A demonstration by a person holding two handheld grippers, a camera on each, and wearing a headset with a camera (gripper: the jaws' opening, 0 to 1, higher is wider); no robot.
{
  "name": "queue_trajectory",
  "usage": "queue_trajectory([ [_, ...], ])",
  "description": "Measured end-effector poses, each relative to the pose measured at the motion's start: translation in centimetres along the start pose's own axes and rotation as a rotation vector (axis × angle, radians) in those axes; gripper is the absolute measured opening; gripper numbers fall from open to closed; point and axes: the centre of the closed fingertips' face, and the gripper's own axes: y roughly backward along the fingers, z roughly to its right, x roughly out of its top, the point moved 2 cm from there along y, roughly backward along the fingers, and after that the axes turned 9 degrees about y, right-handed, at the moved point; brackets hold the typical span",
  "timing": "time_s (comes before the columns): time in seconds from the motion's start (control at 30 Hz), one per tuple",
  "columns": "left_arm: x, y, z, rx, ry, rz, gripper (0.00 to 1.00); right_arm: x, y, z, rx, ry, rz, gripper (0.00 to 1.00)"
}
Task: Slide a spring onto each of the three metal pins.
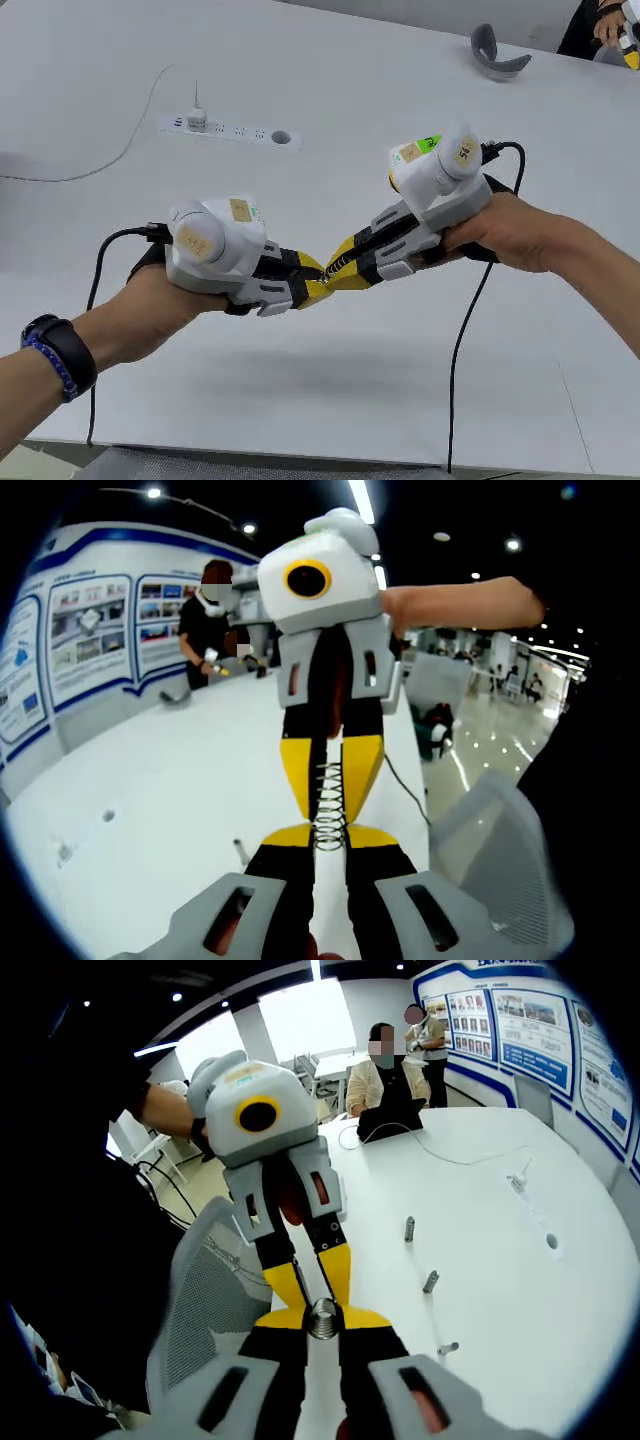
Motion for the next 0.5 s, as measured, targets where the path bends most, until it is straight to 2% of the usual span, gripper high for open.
queue_trajectory([
  [0.17, -0.8, -0.2, -0.3, 0.018, 0.020, 0.003, 0.11, -0.5, -0.4, 0.1, -0.014, -0.018, 0.001, 0.12],
  [0.5, -1.4, -0.3, -0.2, 0.031, 0.035, -0.008, 0.15, -1.4, -0.2, 0.1, -0.043, -0.067, 0.045, 0.12],
])
